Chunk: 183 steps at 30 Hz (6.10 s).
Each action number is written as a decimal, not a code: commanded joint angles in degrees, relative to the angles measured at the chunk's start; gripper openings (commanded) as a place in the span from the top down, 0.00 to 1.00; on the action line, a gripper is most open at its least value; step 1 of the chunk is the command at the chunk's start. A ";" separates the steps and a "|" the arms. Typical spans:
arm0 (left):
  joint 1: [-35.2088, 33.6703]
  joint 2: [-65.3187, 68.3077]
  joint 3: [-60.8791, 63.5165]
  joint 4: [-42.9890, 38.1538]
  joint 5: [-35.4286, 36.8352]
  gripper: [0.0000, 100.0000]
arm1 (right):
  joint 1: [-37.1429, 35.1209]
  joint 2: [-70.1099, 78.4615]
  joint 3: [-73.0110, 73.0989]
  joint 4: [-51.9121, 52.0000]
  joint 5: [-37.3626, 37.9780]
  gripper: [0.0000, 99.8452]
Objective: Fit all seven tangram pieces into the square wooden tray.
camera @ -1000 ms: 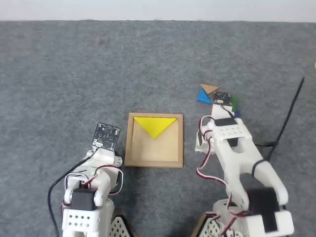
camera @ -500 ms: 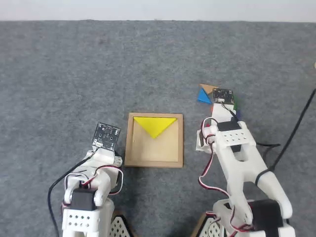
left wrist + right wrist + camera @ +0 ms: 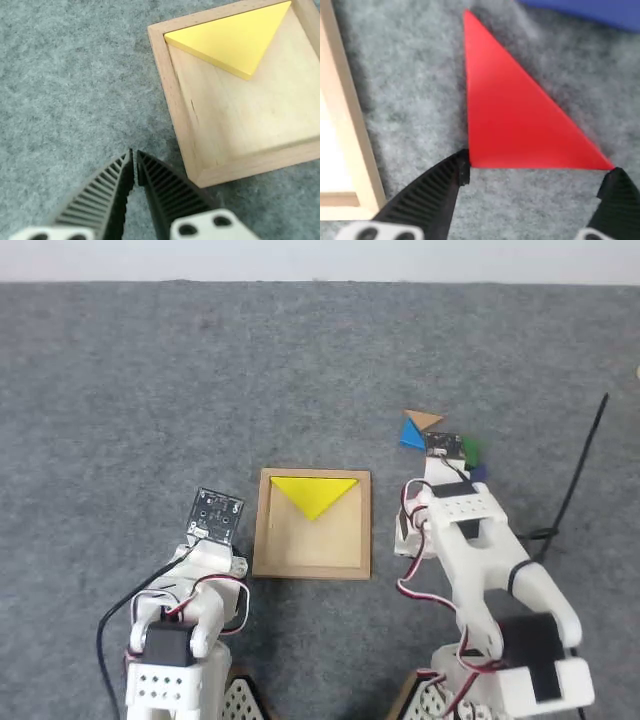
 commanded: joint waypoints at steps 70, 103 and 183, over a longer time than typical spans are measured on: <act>-0.35 -0.53 -0.31 0.26 0.26 0.98 | 5.76 -9.98 3.87 -4.79 13.89 0.51; -0.35 -0.53 -0.31 0.26 0.26 0.98 | 5.49 -1.10 1.58 -9.27 10.55 0.70; -0.35 -0.53 -0.31 0.26 0.26 0.98 | 8.22 -9.80 8.00 -2.77 65.93 0.65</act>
